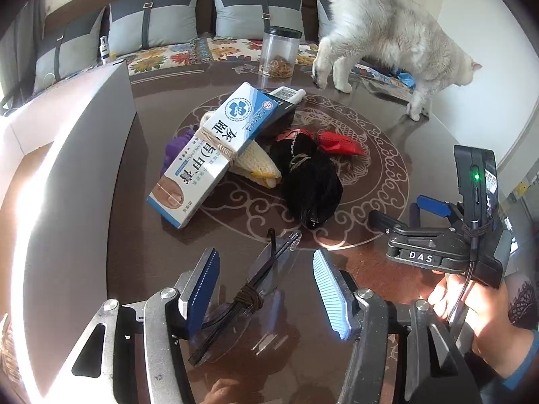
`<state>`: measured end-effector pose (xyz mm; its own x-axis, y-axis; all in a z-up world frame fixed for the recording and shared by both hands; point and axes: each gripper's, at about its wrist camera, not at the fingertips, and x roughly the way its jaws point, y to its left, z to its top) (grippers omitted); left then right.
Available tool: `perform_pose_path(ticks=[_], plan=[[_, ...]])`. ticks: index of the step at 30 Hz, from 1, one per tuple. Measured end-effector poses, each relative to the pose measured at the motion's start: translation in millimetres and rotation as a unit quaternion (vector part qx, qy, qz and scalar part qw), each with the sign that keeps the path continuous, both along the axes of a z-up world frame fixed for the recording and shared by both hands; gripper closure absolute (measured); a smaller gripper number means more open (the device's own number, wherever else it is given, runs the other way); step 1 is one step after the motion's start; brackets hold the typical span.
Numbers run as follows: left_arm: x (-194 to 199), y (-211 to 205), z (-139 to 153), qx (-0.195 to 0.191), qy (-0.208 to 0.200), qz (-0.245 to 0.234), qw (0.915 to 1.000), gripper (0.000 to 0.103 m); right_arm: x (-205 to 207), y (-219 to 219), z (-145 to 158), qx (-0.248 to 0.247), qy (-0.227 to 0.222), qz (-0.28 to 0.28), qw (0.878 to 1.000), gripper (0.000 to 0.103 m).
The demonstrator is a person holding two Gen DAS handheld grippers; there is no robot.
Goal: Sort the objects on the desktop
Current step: 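Lift the held eyeglasses up from the table with the left tool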
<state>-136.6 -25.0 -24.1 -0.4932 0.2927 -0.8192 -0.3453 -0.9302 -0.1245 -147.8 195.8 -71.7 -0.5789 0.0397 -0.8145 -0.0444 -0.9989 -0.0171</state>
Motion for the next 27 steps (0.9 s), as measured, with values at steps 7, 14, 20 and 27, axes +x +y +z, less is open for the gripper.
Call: perform_pose_path(ticks=[7,14,20,27], plan=[[-4.8,28.6,-25.5,-0.073,-0.013,-0.078,0.9942,0.033,-0.1,-0.2,0.0,0.000,0.000,0.000,1.000,0.000],[4.6,30.4,-37.9,-0.079,-0.008,-0.052,0.9955,0.074,-0.3,-0.3,-0.3,0.000,0.000,0.000,1.000,0.000],[31.3,10.9,-39.3,-0.055,0.004,0.027,0.9981,0.075,0.6,-0.6,0.8,0.000,0.000,-0.001,1.000,0.000],[32.7,4.9,-39.3,-0.040,0.005,0.047,0.9981,0.075,-0.2,-0.5,-0.2,0.000,0.000,-0.001,1.000,0.000]])
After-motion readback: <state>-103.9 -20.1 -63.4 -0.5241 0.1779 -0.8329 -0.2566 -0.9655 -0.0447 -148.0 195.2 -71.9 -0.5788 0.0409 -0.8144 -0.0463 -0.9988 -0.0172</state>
